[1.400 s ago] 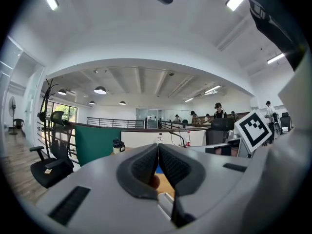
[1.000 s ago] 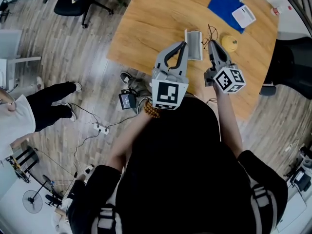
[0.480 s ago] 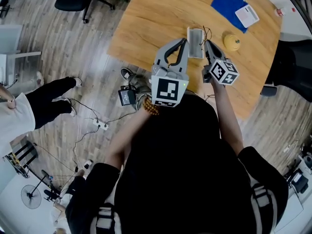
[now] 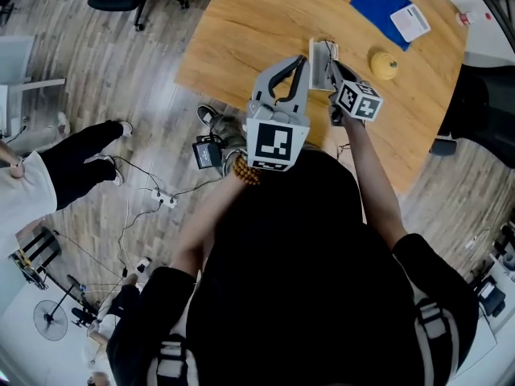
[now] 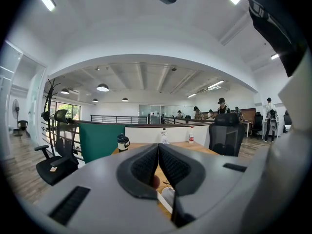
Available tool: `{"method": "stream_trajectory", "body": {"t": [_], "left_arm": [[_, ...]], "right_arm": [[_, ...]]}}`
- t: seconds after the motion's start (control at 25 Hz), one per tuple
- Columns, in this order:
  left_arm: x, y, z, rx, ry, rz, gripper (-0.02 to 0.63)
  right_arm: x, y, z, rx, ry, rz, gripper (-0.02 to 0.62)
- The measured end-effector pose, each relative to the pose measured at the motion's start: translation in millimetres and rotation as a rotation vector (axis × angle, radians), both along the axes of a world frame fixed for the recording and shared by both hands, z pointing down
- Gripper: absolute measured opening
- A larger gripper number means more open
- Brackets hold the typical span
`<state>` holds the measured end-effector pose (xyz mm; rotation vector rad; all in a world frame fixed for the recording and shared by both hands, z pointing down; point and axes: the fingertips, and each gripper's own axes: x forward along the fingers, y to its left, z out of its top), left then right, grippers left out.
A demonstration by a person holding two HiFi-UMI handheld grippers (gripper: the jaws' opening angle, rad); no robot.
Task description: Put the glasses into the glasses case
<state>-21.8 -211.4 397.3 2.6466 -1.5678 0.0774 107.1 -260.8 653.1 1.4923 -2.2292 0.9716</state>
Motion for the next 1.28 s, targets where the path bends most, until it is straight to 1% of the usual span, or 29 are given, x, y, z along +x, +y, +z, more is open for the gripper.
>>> {"method": "stream_trajectory", "body": {"t": [0.16,0.28,0.4,0.52,0.6,0.68,0.76,0.92,1.0,1.12,1.28], "left_arm": [[-2.3,-1.4,0.4,-0.006,0.002,-0.005,0.023],[-2.5,-1.6,2.0,-0.011,0.003,-0.004,0.023],[-2.9,-0.1,3.2,-0.012,0.003,-0.004,0.023],[-4.1,0.5,4.2,-0.014,0.004,-0.009,0.023],[-5.3,1.0,4.6,-0.014,0.003,-0.013,0.023],[-6.2,1.3,5.1,-0.016,0.004,-0.015,0.023],[-6.4,1.4,5.6,-0.017,0.005,-0.016,0.023],[-6.4,2.1,6.4,-0.018,0.006,-0.017,0.021],[-8.0,2.0,6.7,-0.02,0.005,-0.02,0.022],[-9.3,1.6,8.3,-0.025,0.004,-0.022,0.023],[-10.3,1.8,10.3,-0.032,0.0,-0.023,0.023]], "right_arm": [[-3.7,0.6,26.4,-0.085,0.049,-0.018,0.017],[-3.8,-1.7,30.2,-0.136,0.095,0.011,0.017],[-1.9,-4.1,32.1,-0.165,0.143,0.037,0.017],[3.1,-5.6,32.0,-0.188,0.218,0.061,0.017],[6.0,-5.7,37.2,-0.22,0.26,0.076,0.017],[3.3,-5.8,43.3,-0.264,0.271,0.077,0.017],[-2.4,-6.7,49.4,-0.296,0.265,0.068,0.018],[-12.3,-10.8,55.6,-0.302,0.242,0.042,0.029],[-18.4,-12.1,57.4,-0.308,0.204,0.022,0.041],[-29.1,-8.5,57.5,-0.323,0.118,-0.025,0.07],[-32.5,1.8,47.7,-0.312,0.042,-0.121,0.112]]}}
